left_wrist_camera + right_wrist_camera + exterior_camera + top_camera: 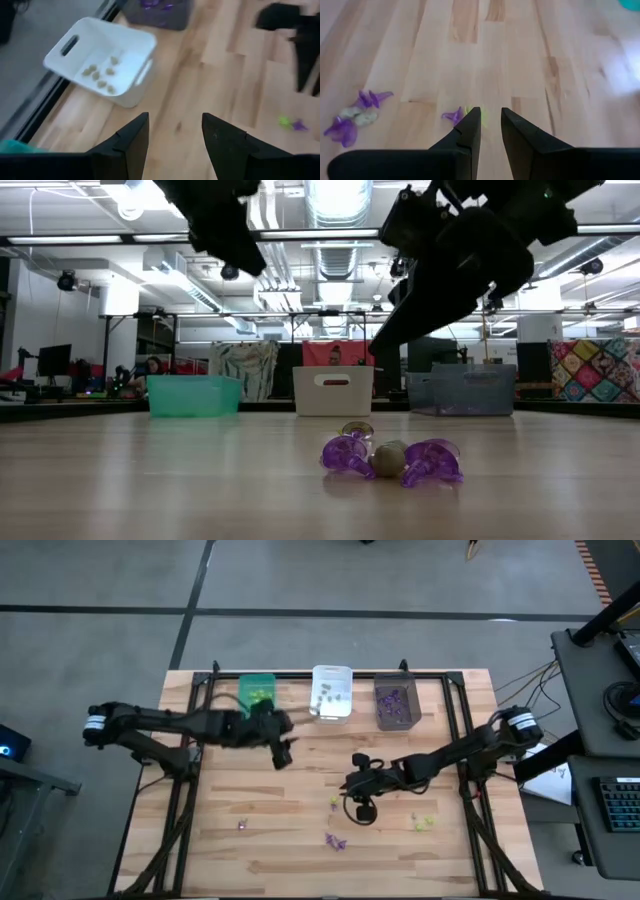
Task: Sort Halloween decoration
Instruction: Put the purple witch hat toy into the gray bin
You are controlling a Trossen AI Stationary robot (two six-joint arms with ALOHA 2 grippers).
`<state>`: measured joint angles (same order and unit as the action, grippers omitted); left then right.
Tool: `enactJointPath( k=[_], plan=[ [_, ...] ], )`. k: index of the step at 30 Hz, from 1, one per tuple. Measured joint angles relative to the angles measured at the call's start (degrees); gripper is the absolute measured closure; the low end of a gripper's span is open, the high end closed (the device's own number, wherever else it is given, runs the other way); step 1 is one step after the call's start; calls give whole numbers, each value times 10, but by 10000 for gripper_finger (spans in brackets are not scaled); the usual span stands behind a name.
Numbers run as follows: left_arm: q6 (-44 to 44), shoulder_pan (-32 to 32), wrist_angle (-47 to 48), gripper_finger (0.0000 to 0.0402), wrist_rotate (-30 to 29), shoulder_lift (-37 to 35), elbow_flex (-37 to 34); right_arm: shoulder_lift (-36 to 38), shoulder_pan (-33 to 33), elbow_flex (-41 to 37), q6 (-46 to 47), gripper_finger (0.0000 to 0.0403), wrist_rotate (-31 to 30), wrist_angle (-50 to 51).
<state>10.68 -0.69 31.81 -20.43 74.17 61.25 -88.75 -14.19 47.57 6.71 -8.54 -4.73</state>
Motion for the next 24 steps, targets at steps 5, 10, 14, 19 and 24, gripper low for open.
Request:
enactJointPath(
  k=[5, 10, 14, 19, 24],
  plan=[
    [2, 95, -10, 236, -55, 9, -3, -30, -9, 1, 2, 331, 5, -30],
    [-17, 163, -59, 236, -61, 21, -28, -60, -14, 14, 24, 301, 15, -46],
    [-26, 197, -118, 236, -61, 23, -70, -92, -18, 33, 24, 272, 15, -46],
    [-15, 209, -163, 236, -60, 22, -108, -121, -20, 54, 17, 254, 15, -40],
    [-12, 209, -170, 236, -61, 23, -114, -136, -19, 65, 16, 261, 15, -27]
  ],
)
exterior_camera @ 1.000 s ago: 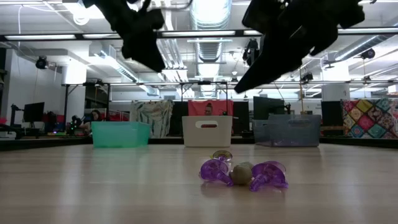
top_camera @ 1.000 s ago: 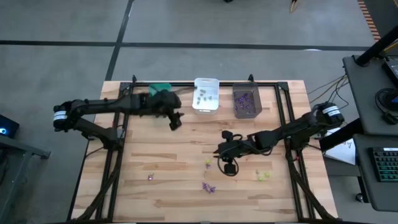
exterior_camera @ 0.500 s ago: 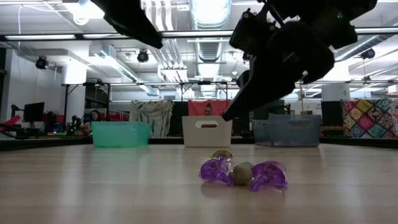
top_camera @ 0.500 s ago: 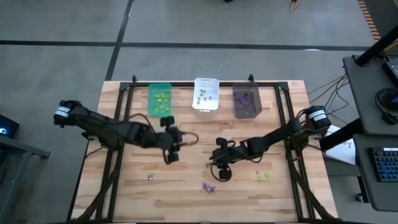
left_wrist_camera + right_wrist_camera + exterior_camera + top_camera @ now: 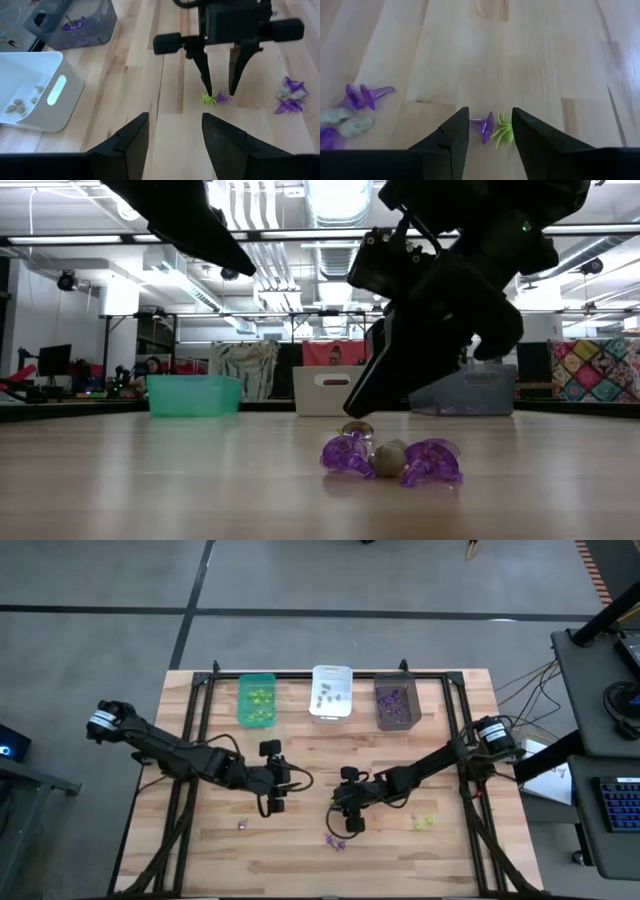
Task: Sort Halloween decoration
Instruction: Put the purple witch hat toy into the gray bin
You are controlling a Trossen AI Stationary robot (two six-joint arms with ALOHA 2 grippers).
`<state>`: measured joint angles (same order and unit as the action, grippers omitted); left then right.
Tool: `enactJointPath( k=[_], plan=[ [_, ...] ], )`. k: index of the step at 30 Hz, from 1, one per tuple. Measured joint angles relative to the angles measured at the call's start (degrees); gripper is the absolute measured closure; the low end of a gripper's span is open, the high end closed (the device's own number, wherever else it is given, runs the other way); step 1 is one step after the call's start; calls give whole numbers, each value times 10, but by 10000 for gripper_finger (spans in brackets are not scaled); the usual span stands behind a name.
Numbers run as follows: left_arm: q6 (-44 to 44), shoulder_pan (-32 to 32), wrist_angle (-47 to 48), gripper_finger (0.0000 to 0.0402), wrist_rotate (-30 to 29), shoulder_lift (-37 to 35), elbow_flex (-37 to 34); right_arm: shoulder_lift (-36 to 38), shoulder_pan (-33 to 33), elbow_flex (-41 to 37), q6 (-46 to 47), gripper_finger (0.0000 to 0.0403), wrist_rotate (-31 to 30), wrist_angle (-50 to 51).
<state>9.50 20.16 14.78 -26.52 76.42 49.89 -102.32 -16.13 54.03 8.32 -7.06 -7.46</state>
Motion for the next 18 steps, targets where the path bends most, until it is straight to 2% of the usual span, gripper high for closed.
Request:
enactJointPath(
  k=[11, 18],
  plan=[
    [-12, 0, -22, 236, 0, 0, 0, -17, 0, -1, -4, 301, 0, 1],
    [-15, 0, -28, 236, 0, 0, 0, -24, 0, -1, -4, 345, -2, -3]
  ],
)
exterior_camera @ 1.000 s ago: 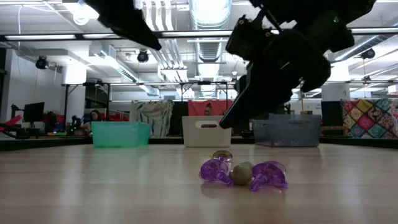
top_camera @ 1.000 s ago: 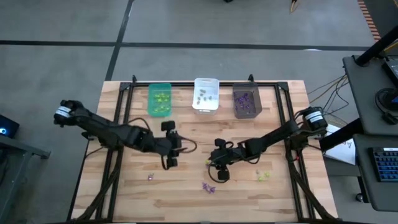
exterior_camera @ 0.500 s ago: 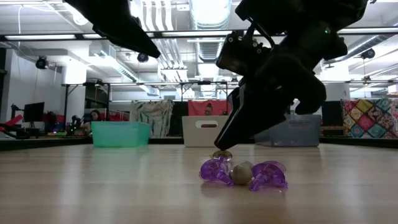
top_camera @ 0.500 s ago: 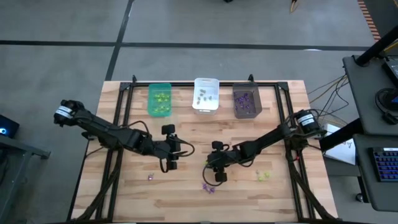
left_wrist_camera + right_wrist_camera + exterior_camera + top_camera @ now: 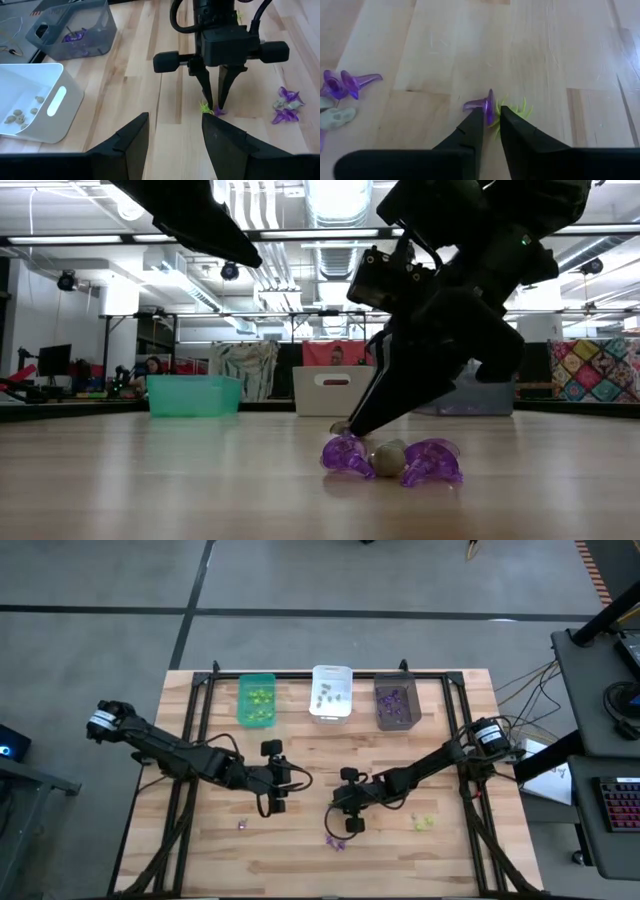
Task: Sort Halloween decoration
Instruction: Put the purple witch hat toy into the gray bin
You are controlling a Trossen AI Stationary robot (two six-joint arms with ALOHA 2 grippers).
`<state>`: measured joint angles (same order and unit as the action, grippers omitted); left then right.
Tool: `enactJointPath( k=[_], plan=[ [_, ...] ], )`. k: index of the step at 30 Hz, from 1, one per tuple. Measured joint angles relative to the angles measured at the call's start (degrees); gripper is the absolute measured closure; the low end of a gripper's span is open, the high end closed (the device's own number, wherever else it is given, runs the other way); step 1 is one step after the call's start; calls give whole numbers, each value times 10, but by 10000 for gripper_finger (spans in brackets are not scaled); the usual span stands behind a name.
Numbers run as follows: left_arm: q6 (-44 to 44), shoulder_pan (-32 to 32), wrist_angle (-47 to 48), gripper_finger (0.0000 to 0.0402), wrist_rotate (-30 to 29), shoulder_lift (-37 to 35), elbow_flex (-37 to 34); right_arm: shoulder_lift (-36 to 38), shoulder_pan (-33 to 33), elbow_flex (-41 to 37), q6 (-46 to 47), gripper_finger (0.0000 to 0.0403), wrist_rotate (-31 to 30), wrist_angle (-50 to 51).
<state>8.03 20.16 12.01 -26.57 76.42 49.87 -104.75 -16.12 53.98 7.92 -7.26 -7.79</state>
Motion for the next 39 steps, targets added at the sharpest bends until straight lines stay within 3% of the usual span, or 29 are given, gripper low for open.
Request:
enactJointPath(
  k=[7, 25, 33, 39],
  plan=[
    [0, 0, 0, 236, 0, 0, 0, 1, 0, 0, -3, 390, 1, 3],
    [0, 0, -6, 236, -1, 0, -1, 27, 0, 0, -13, 394, 2, 3],
    [-3, 0, -19, 236, -1, 0, -1, 84, 11, 1, -17, 394, -2, 15],
    [-9, 0, -22, 236, -1, 0, -1, 159, 56, 1, -44, 394, -34, 111]
  ],
)
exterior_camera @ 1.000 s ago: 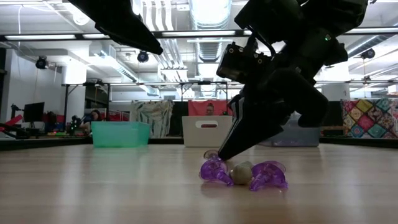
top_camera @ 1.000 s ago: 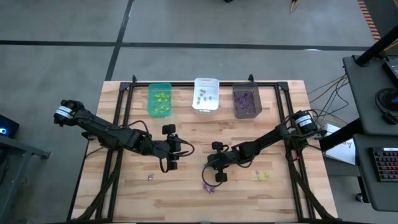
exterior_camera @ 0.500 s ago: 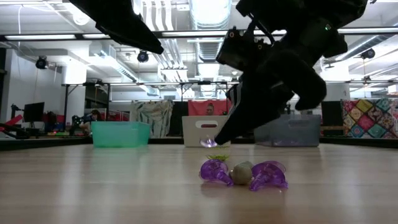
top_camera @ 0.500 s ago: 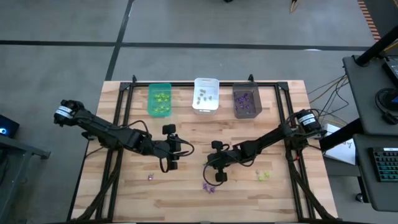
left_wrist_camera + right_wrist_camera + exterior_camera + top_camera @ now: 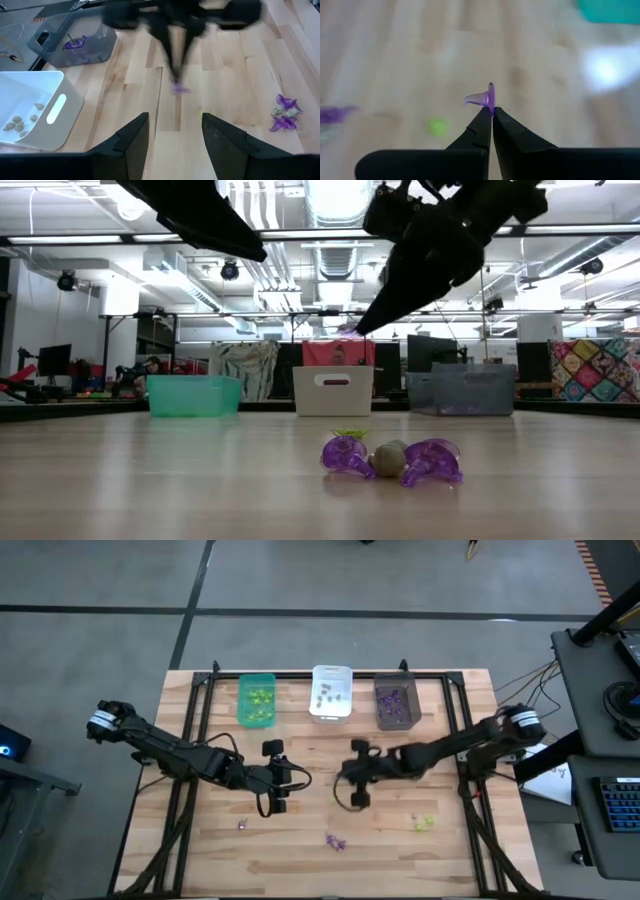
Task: Sort Halloween decoration
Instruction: Put the purple witch hat toy into the gray bin
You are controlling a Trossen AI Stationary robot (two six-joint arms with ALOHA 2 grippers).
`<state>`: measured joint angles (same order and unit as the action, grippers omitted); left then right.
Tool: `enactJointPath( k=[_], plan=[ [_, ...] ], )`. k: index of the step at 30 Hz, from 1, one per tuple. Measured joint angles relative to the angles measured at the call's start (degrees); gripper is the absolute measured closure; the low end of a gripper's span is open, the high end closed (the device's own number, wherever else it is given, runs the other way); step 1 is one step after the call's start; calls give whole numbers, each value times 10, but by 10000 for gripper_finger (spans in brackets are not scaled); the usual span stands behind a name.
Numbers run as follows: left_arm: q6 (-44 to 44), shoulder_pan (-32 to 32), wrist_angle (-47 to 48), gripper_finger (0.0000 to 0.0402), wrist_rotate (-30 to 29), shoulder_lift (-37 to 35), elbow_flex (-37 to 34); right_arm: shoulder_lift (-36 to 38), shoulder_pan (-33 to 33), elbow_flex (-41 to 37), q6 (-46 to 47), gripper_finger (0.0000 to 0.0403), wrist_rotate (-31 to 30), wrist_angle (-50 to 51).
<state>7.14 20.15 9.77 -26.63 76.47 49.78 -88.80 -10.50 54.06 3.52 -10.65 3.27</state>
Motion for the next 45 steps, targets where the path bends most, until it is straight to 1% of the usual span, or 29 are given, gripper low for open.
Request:
enactJointPath(
  k=[3, 6, 10, 12, 15, 19, 22, 25, 30, 36, 40, 43, 45],
  plan=[
    [0, 0, 0, 236, 0, 0, 0, 48, 36, 0, -17, 394, -37, 74],
    [0, 0, 0, 236, 0, 0, 0, 99, 89, 0, -22, 394, -79, 159],
    [0, 0, 0, 236, 0, 0, 0, 155, 179, 0, -20, 394, -139, 267],
    [0, 0, -1, 236, 0, 0, 0, 173, 235, 0, -10, 394, -148, 302],
    [-5, 0, -3, 236, 0, 0, 0, 183, 322, -2, 4, 394, -129, 328],
    [-7, 0, -6, 236, 0, 0, 0, 174, 426, -2, 11, 394, -40, 335],
    [-7, 0, -6, 236, 0, 0, 0, 161, 476, -3, 0, 394, 5, 334],
    [-10, 0, -6, 236, 0, 0, 0, 149, 504, -3, -11, 394, 23, 334],
    [-17, 0, -8, 236, 0, 0, 0, 119, 527, -2, -25, 394, 22, 341],
    [-17, 0, -8, 236, 0, 0, -1, 76, 531, -2, -51, 394, 17, 359],
    [-17, 0, -8, 236, 0, 0, -1, 67, 530, -2, -61, 394, 17, 358],
    [-17, 0, -8, 236, 0, 0, -1, 66, 530, -2, -74, 393, 24, 358],
    [-17, 0, -8, 236, 0, 0, -1, 66, 530, -2, -79, 388, 44, 357]
  ],
)
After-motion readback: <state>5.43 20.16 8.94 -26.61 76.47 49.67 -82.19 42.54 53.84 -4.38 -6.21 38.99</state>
